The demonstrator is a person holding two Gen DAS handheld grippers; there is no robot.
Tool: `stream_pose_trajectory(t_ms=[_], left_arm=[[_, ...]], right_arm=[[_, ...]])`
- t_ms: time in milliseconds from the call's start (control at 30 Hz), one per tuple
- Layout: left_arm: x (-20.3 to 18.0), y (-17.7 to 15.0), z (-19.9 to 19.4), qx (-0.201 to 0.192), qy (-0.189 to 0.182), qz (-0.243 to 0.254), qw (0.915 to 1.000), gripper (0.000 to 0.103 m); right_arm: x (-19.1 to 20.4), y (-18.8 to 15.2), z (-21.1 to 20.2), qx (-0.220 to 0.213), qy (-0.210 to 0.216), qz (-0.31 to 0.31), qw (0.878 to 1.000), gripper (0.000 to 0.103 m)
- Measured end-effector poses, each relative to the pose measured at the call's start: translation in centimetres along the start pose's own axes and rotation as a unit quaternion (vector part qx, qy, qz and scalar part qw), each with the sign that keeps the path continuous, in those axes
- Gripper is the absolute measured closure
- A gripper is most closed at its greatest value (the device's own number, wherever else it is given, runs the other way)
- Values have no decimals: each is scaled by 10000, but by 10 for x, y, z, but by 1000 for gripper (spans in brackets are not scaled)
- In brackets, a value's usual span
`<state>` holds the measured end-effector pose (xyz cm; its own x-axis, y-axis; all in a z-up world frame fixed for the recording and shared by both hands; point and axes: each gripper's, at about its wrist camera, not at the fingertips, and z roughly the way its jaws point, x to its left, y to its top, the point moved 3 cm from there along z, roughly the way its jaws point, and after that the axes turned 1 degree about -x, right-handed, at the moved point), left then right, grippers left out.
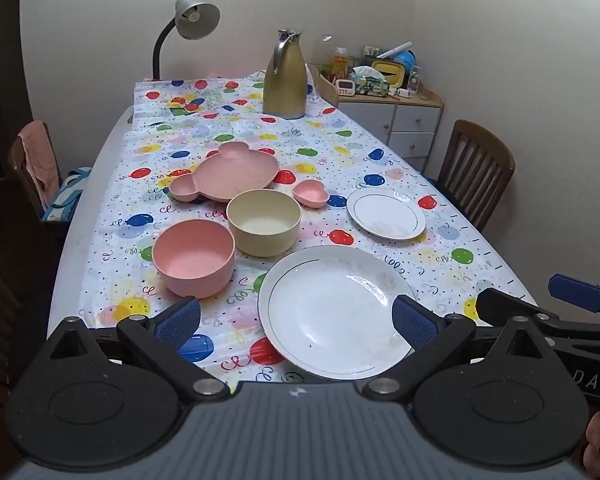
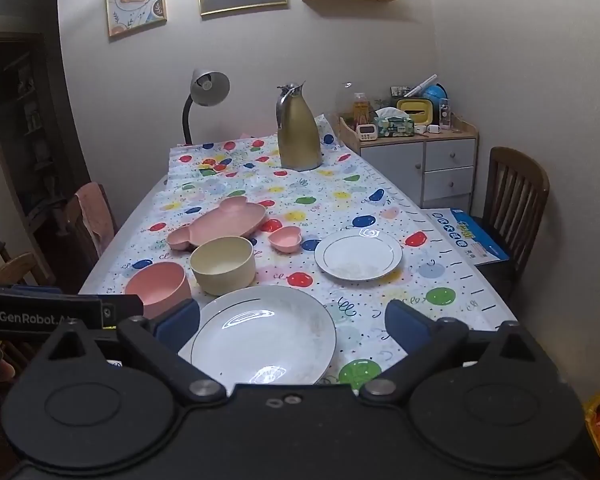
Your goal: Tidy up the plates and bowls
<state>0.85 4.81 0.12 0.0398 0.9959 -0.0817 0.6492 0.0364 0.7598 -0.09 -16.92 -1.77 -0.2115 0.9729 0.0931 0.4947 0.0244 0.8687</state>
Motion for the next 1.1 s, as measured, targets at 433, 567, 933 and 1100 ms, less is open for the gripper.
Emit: stream_pose_trajectory(t_ms=[433,567,933,1100], left_arm=[[29,-1,-3,97,-445,210,9987,0],[35,-1,-4,109,-545,253,9981,0],[43,-4,-10,85,-707,352,9968,0],[41,-5,-12,77,-718,351,9968,0]], right_arm=[[35,-1,-13,71,-547,257,9981,5],[42,-3,-14,63,-692,334,9970,5],[57,-9,-19,56,-844,436,9955,5],[63,-10,-23,17,-861,444,9953,5]])
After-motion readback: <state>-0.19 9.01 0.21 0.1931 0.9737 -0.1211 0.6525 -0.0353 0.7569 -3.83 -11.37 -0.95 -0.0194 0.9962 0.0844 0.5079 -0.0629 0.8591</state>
